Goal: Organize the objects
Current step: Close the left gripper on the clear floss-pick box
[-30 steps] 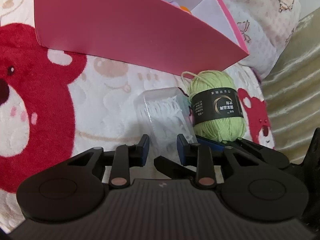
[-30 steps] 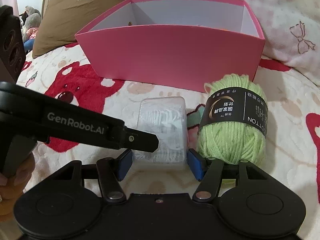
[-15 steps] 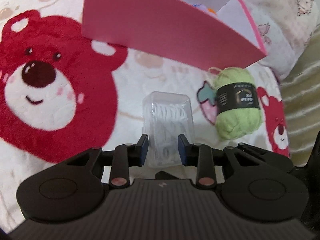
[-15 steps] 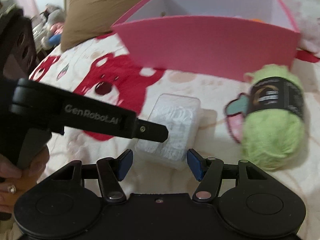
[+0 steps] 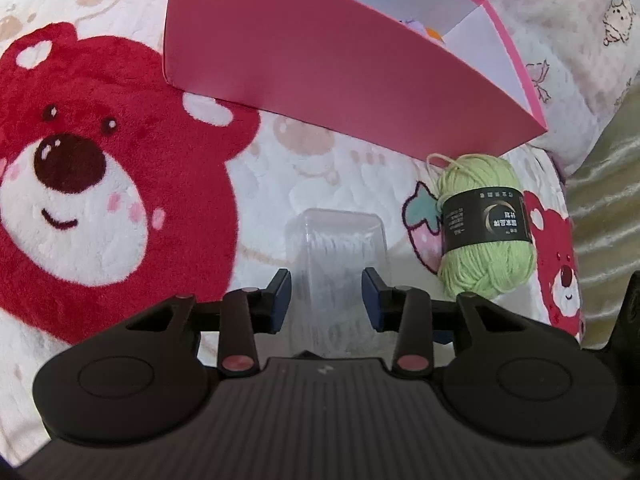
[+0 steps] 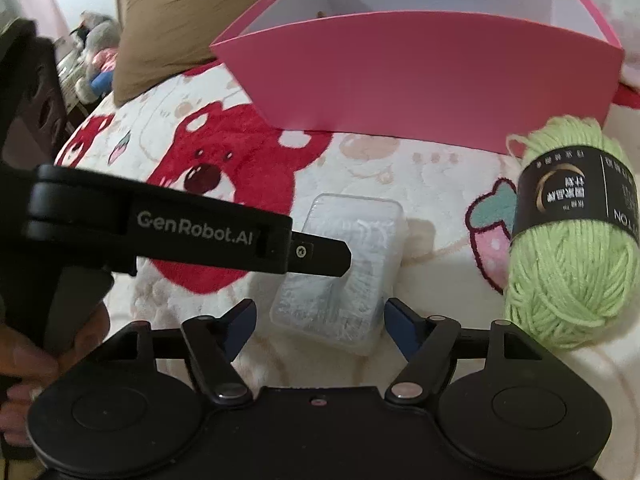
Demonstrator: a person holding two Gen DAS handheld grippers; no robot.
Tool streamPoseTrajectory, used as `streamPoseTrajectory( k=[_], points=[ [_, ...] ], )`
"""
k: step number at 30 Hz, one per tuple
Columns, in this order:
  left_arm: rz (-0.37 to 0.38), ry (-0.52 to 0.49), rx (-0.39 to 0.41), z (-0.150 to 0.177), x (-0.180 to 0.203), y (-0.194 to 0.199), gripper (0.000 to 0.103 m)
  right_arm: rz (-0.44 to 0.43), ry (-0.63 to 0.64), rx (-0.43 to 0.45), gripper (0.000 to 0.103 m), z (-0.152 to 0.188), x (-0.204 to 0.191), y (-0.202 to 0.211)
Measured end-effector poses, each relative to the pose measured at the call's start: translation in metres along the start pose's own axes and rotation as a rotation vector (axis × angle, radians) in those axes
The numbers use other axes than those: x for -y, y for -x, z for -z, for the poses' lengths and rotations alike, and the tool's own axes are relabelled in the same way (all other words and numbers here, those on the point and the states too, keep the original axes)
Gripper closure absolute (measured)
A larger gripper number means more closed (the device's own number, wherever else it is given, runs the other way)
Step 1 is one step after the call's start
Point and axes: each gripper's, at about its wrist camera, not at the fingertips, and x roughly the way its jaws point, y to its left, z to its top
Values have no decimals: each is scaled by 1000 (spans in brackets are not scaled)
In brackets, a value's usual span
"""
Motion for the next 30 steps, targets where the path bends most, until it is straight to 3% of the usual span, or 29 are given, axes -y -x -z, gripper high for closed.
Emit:
streamPoseTrajectory(
  k=[9, 12, 18, 30],
  points=[
    [33, 60, -17, 3, -8, -2, 62, 63, 16, 23, 32, 6, -5, -7],
    [60, 182, -85, 7, -15, -5, 58, 73, 60, 25, 33, 8, -7, -5],
    [10, 56, -35, 14, 5, -1, 59, 94, 26, 15, 36, 10, -6, 0],
    [31, -1, 4, 23, 22, 46, 62, 116, 56, 65, 36, 13, -26, 33]
  ],
)
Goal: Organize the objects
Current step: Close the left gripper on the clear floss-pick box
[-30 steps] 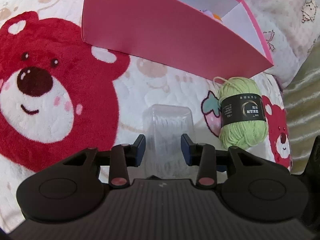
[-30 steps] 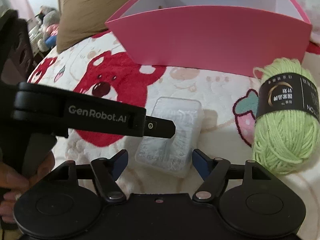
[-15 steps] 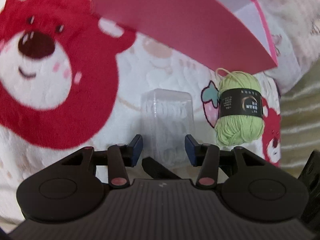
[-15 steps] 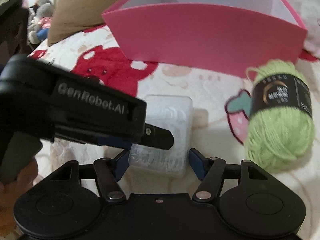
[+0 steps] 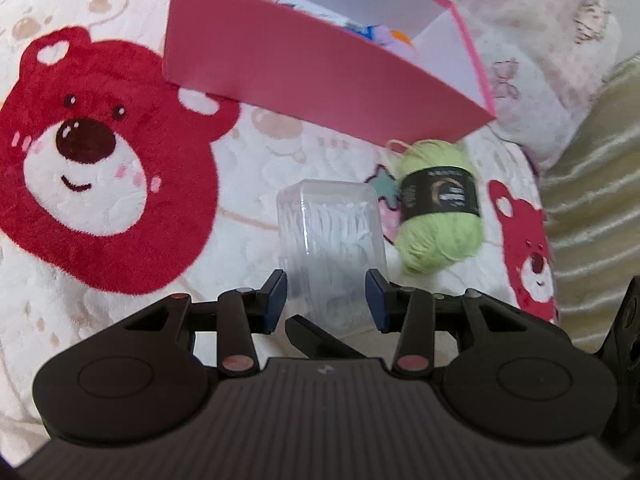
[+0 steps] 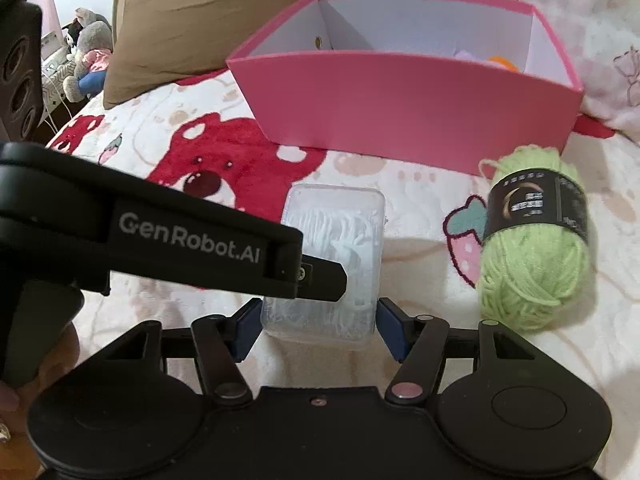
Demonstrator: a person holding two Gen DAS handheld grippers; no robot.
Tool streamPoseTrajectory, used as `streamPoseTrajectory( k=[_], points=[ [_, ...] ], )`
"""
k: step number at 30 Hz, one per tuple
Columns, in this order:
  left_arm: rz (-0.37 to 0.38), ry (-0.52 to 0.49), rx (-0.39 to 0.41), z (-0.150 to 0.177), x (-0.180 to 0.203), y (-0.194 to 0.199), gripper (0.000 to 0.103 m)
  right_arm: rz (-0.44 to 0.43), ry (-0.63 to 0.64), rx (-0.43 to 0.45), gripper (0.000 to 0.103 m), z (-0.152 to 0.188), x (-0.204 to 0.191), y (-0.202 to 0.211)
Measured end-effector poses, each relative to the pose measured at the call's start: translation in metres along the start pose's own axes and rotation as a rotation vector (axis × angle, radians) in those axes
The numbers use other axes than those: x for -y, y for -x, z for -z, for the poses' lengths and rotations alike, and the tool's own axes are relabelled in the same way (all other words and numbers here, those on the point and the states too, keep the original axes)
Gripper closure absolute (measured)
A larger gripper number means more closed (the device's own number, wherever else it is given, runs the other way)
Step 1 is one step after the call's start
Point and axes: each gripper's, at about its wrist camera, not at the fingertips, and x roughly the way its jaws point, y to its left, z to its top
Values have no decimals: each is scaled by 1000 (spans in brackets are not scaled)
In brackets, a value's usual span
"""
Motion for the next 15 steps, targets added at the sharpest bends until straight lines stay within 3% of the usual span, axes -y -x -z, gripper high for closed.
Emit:
streamPoseTrajectory(
  k=[15],
  points=[
    [-10, -77, 51, 7, 26, 64, 62, -40, 17, 76, 36, -5, -16, 57]
  ],
)
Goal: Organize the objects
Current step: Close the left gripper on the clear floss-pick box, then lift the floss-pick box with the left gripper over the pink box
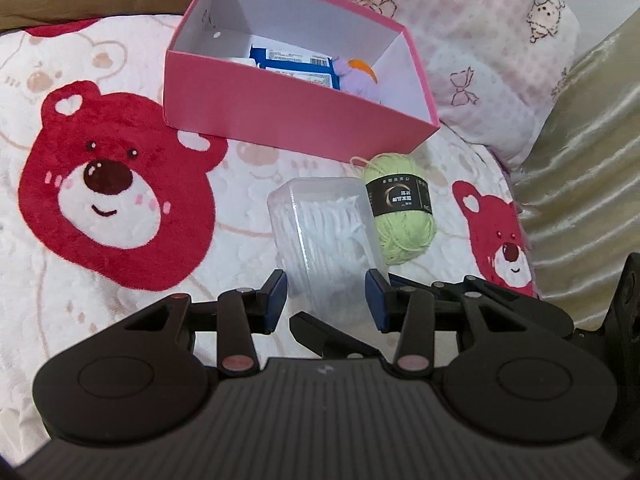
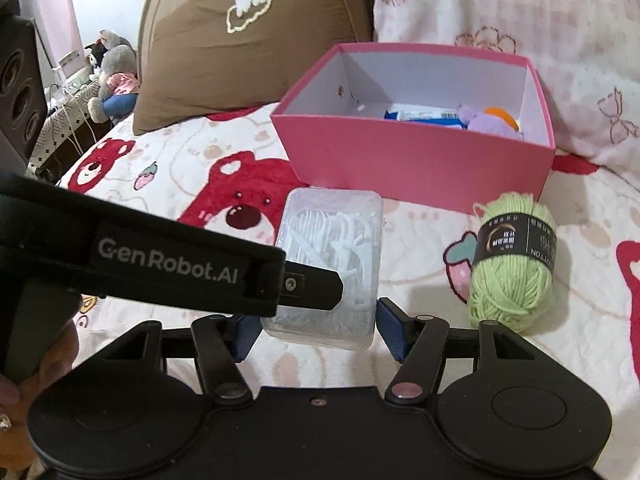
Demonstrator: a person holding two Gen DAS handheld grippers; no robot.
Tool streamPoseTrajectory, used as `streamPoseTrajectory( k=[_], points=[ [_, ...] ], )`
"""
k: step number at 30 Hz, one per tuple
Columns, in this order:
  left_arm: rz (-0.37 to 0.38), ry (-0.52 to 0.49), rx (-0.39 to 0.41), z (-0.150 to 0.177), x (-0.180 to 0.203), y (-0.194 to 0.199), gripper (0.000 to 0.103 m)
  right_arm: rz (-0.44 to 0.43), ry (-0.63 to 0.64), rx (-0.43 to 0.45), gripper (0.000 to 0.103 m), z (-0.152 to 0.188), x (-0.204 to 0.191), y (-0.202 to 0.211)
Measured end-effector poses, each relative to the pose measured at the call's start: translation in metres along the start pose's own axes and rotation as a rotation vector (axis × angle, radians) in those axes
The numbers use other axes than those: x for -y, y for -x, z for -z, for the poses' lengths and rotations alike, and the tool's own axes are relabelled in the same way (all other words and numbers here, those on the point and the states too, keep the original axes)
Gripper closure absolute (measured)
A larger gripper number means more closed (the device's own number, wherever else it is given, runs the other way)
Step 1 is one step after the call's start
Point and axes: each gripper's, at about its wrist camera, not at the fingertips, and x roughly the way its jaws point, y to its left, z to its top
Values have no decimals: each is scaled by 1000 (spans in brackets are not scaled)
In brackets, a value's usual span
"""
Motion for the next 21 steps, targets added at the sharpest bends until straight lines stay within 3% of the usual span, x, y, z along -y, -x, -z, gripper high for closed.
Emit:
streamPoseTrajectory(
  k=[16, 21],
  points=[
    [-28, -32, 22, 0, 10, 46, 61, -18, 109, 20, 36, -10, -31, 30],
    [-2, -41, 27, -8, 11, 61, 61, -17, 140, 27, 36, -19, -38, 40]
  ],
)
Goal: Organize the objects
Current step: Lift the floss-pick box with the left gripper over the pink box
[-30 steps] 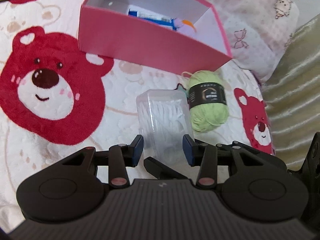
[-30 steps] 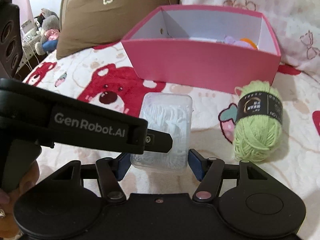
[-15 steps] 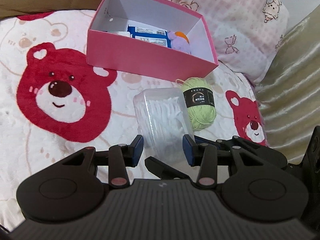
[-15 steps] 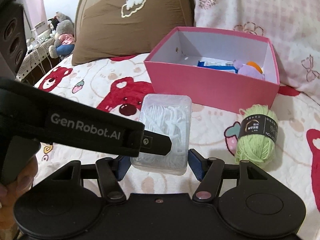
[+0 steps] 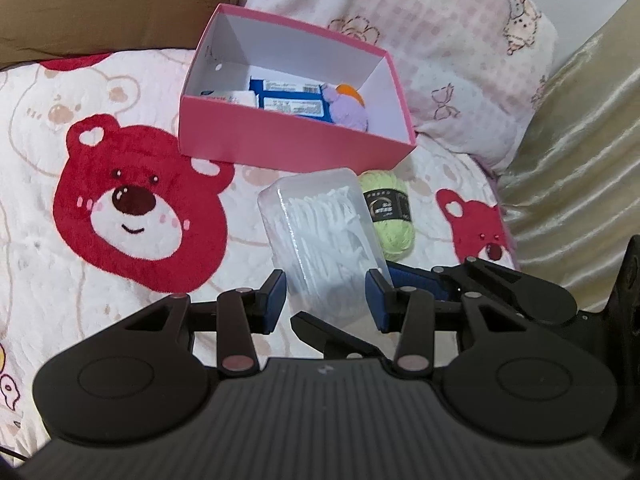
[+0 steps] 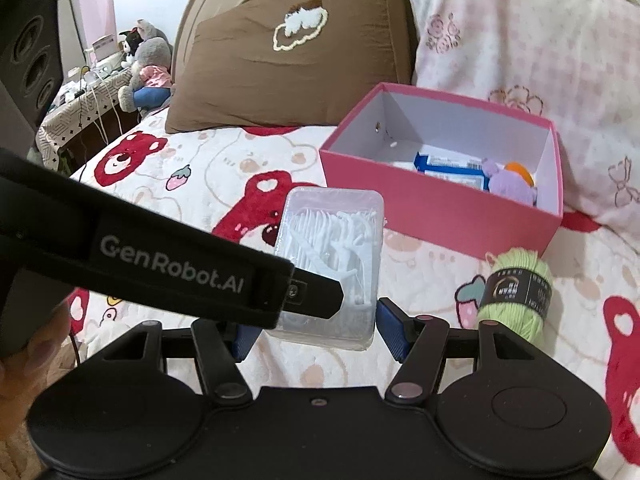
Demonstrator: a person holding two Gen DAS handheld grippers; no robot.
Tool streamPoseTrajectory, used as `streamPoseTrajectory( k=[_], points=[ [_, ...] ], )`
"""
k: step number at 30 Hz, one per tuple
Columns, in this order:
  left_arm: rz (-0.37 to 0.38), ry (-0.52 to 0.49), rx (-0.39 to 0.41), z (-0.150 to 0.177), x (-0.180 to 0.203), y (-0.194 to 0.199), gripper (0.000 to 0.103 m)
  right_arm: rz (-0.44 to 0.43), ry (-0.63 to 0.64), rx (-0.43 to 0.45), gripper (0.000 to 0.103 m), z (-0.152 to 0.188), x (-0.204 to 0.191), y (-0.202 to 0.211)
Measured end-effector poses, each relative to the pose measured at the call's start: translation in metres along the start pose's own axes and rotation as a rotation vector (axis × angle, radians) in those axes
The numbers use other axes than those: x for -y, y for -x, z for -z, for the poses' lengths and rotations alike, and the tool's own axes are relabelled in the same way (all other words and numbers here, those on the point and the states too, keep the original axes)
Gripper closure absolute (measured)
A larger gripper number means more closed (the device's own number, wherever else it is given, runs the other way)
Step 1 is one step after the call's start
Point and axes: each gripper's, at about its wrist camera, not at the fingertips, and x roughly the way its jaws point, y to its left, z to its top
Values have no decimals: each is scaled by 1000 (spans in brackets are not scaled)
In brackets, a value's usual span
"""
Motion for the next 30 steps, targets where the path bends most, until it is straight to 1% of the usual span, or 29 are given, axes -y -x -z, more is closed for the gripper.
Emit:
streamPoseTrajectory(
  k=[4, 7, 9, 15, 17, 21, 25, 27, 30],
  points=[
    [34, 15, 35, -9, -2, 16, 62, 5, 40, 25, 36, -11, -4, 12],
    [38, 0, 62, -18, 0, 28, 61, -5, 67, 50, 36, -25, -6, 21],
    [42, 2, 66, -27, 0, 33, 61, -16, 75, 56, 37, -35, -5, 24],
    [50, 4, 62, -59, -1, 38, 61, -12, 113, 29, 37, -72, -2, 25],
    [57, 4, 66, -70, -1, 38, 61, 4, 141, 21, 37, -84, -3, 23],
    [81, 8, 67, -89, -3, 34, 61, 52, 241, 28, 37, -102, -4, 21],
    [107, 32, 45, -105, -10, 26, 61, 74, 285, 30, 37, -115, 0, 15],
    [119, 45, 35, -113, -15, 22, 61, 69, 296, 20, 37, -122, 4, 11],
    [155, 70, 53, -121, -24, 12, 61, 80, 319, 11, 37, -132, 9, 3]
  ],
)
